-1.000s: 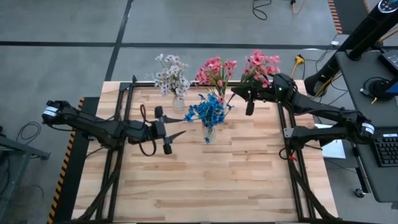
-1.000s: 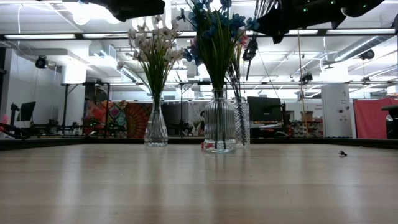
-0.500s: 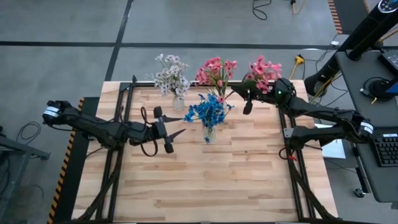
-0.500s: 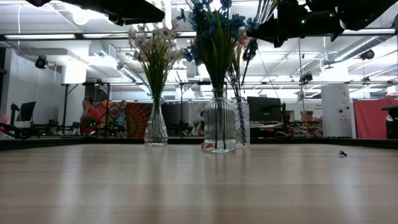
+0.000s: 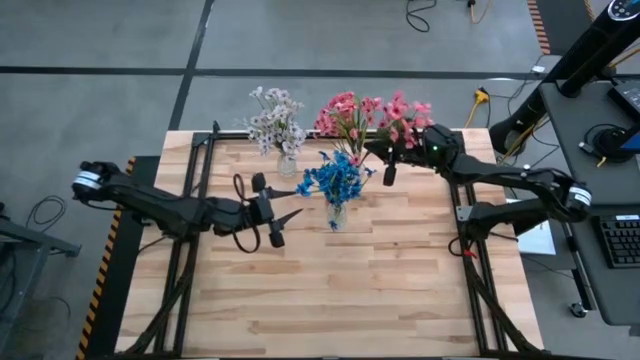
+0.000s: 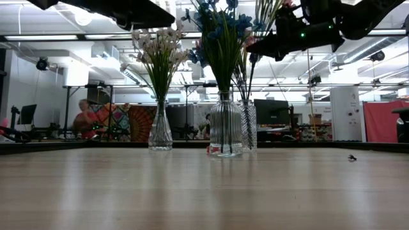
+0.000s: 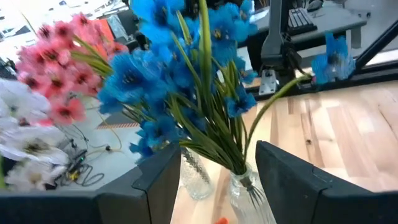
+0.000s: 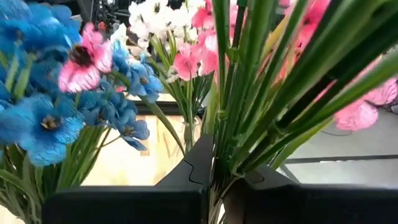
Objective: Sort flowers into vase by color
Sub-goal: Put the pink flowers into the right transparent vase
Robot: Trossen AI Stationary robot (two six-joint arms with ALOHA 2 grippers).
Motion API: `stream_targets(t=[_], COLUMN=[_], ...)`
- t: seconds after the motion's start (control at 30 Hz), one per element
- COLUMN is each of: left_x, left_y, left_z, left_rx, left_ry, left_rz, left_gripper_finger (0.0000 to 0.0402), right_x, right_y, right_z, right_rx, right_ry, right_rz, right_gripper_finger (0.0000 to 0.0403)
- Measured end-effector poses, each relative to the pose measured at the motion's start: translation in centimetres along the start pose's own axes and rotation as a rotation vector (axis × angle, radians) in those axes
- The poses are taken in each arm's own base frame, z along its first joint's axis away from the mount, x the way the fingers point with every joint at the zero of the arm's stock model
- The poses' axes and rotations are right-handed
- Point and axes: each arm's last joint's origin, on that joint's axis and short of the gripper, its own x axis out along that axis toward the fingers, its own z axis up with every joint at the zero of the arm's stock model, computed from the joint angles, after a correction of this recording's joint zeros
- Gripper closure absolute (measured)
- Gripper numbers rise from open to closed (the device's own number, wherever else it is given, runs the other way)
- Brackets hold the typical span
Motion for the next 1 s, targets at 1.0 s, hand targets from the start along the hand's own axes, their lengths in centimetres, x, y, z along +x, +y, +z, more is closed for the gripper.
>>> stream_targets(t=[1.0], left_x=[2.7], left_y=[-1.7], left_z=[-2.1], left_rx=[-0.014], left_ry=[0.052], left_rz=[0.038], left_gripper_finger=[0.0210], right_x=[1.2], right_y=[0.0], right_z=[-2.0], right_rx=[0.027], right_ry=[0.093], right_rz=[0.019], right_gripper_finger=[0.0390])
